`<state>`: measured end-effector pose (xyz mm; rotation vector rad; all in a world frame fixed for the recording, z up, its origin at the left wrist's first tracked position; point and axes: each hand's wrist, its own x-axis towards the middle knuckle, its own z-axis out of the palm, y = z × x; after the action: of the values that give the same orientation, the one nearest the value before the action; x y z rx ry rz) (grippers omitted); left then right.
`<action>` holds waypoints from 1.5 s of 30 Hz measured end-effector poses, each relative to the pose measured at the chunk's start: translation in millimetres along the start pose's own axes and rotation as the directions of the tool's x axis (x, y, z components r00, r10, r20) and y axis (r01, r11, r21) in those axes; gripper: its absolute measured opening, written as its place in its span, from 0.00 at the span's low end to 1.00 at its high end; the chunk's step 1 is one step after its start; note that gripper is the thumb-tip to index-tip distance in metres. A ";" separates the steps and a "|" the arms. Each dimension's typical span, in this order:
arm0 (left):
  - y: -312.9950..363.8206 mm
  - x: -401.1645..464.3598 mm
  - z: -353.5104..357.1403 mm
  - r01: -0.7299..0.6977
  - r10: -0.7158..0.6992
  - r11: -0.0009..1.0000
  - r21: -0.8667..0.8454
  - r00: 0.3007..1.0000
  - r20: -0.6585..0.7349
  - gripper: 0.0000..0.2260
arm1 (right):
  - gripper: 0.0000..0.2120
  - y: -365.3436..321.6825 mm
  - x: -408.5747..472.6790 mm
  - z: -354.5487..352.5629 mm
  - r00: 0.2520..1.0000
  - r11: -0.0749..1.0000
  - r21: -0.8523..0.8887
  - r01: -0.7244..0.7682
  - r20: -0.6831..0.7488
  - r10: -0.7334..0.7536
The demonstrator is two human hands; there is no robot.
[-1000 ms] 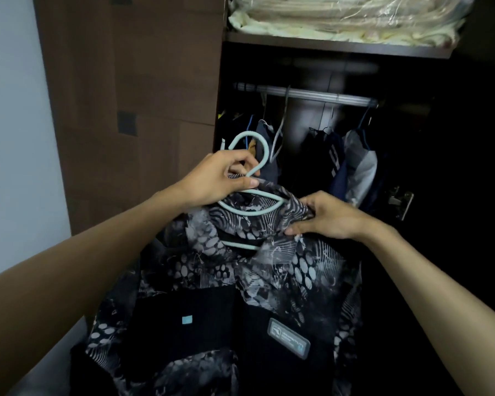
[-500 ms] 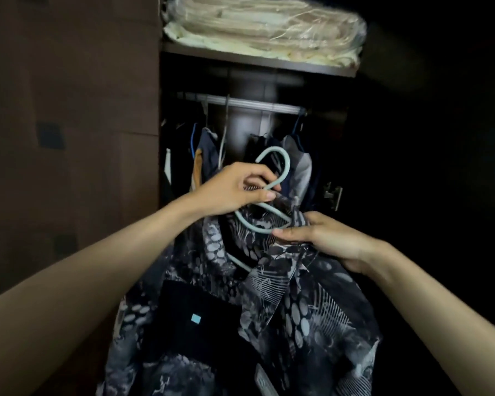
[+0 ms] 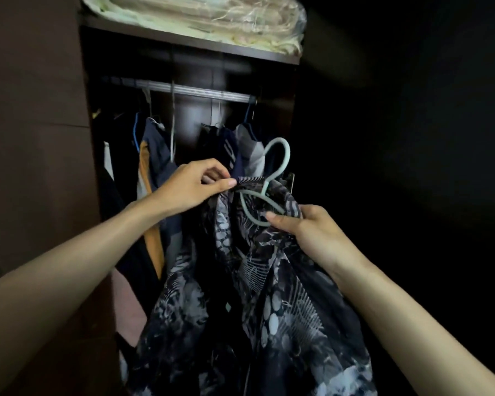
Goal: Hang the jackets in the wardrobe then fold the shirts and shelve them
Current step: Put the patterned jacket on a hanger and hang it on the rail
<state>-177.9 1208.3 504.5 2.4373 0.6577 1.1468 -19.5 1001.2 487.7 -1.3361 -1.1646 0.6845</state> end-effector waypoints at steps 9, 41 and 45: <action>-30.9 -2.0 -35.5 0.162 -0.156 0.984 0.069 0.985 -0.077 0.13 | 0.12 24.6 91.9 71.8 0.984 0.990 0.037 0.136 -0.123 -0.131; -88.3 0.1 -87.8 0.433 -0.337 0.888 0.155 0.843 -0.419 0.07 | 0.27 34.7 368.0 185.5 0.890 0.884 -0.239 0.402 -0.126 -0.439; -35.5 -69.8 -101.3 0.534 -0.418 0.822 0.197 0.801 -0.428 0.07 | 0.18 37.8 270.3 174.9 0.817 0.818 -0.007 0.575 -0.061 -0.574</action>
<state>-305.9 1211.9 504.5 2.0800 1.5856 1.3577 -81.4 1319.4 491.2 -0.9051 -1.4213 0.2031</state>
